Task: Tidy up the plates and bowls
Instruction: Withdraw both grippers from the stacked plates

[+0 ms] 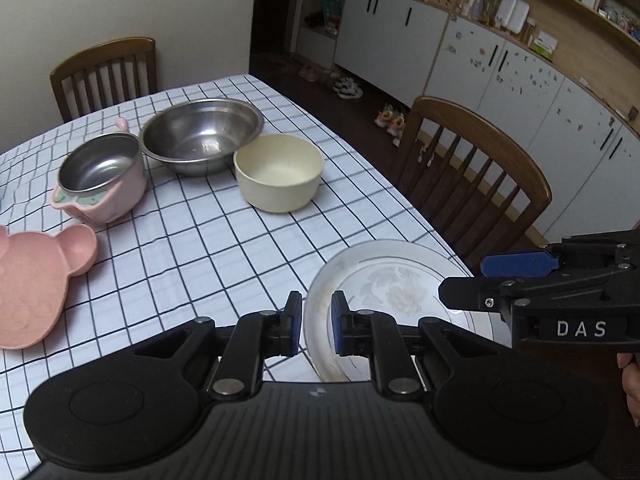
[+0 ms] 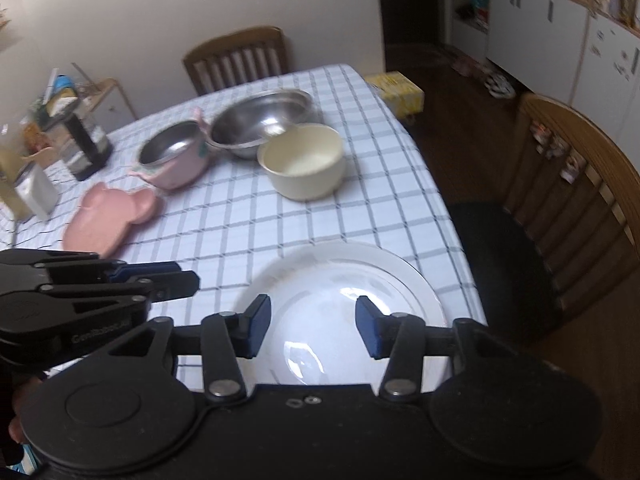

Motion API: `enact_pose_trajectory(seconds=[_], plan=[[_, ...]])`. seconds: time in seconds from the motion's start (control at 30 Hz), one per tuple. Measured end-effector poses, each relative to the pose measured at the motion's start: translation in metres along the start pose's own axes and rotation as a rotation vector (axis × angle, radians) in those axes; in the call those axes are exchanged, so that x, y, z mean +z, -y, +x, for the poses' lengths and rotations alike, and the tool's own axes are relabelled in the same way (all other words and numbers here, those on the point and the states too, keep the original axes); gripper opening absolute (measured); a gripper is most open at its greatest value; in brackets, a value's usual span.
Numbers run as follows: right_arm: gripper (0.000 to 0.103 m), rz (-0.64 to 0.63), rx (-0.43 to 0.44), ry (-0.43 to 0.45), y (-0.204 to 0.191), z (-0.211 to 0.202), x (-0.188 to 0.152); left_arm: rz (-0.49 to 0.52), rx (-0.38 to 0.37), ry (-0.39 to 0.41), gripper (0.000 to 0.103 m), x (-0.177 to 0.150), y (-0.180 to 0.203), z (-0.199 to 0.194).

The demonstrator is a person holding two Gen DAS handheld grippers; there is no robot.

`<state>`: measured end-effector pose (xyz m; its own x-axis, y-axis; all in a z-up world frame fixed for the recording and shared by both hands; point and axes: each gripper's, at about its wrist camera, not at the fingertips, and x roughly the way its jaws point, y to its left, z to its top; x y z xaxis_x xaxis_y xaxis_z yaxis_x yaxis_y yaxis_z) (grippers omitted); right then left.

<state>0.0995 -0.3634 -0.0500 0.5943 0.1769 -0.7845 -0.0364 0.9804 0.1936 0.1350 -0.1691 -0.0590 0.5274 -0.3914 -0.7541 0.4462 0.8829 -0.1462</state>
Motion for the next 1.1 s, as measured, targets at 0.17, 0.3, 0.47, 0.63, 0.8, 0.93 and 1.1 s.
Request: enact_pose_trajectory(seconds=[0.17,0.3,0.47,0.63,0.8,0.93,1.1], plan=[[0.056,-0.043,0.027,0.023,-0.016,0.0,0.01,-0.043,0.033,0.04,0.041,0.001,-0.015,-0.013],[0.06,-0.067,0.045,0.032,-0.026,0.003,0.018,-0.07,0.06,0.06,0.046,0.001,-0.027,-0.021],[0.068,-0.099,0.064,0.045,-0.041,0.005,0.026,-0.102,0.09,0.097,0.059,0.002,-0.043,-0.032],[0.079,-0.125,0.082,0.053,-0.058,0.01,0.033,-0.117,0.12,0.125,0.068,0.003,-0.057,-0.042],[0.087,-0.14,0.103,0.077,-0.073,0.014,0.038,-0.149,0.156,0.162,0.078,0.001,-0.076,-0.051],[0.095,-0.145,0.124,0.093,-0.085,0.018,0.042,-0.177,0.18,0.18,0.078,-0.002,-0.093,-0.056],[0.103,-0.16,0.141,0.113,-0.105,0.026,0.047,-0.21,0.22,0.185,0.078,-0.006,-0.117,-0.062]])
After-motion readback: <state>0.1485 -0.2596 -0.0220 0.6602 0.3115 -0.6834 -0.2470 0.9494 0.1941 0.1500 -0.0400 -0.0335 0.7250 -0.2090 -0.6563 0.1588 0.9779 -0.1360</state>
